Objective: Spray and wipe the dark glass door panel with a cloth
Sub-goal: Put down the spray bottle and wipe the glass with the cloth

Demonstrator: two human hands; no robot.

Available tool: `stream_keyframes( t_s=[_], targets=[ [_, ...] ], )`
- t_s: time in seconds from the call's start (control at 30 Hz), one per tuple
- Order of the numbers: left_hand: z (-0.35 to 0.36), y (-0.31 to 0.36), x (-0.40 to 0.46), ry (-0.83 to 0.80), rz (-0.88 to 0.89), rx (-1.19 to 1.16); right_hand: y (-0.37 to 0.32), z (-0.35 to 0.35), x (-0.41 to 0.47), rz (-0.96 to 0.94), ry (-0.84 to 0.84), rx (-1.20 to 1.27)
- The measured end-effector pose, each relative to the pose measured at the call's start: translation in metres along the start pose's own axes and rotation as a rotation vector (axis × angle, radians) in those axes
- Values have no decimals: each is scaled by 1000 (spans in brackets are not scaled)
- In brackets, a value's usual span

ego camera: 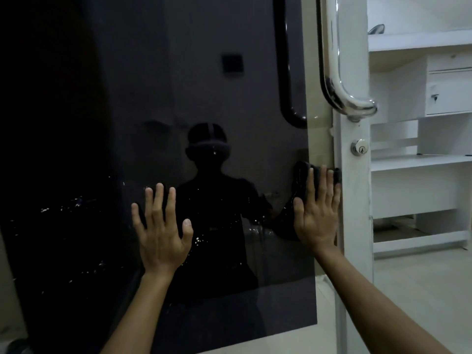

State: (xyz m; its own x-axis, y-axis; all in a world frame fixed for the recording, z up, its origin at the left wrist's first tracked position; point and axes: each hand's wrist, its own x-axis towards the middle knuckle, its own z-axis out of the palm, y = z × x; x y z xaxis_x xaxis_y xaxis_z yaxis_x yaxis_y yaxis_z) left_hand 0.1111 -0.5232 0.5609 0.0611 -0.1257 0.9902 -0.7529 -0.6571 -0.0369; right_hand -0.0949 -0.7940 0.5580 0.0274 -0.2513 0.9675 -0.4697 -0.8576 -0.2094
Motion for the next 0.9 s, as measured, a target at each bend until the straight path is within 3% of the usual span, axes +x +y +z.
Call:
stream_keyframes(
  t_s=[0.5,0.7,0.9],
  targets=[
    [-4,0,2,1,13,-13,-169,25,-20,-106,-21,3],
    [-19,-21,6,14,52,-86,-185,28,-22,-81,-13,-12],
    [-30,-80,16,64,-102,-52,-190,31,-22,-49,-29,-11]
  ],
)
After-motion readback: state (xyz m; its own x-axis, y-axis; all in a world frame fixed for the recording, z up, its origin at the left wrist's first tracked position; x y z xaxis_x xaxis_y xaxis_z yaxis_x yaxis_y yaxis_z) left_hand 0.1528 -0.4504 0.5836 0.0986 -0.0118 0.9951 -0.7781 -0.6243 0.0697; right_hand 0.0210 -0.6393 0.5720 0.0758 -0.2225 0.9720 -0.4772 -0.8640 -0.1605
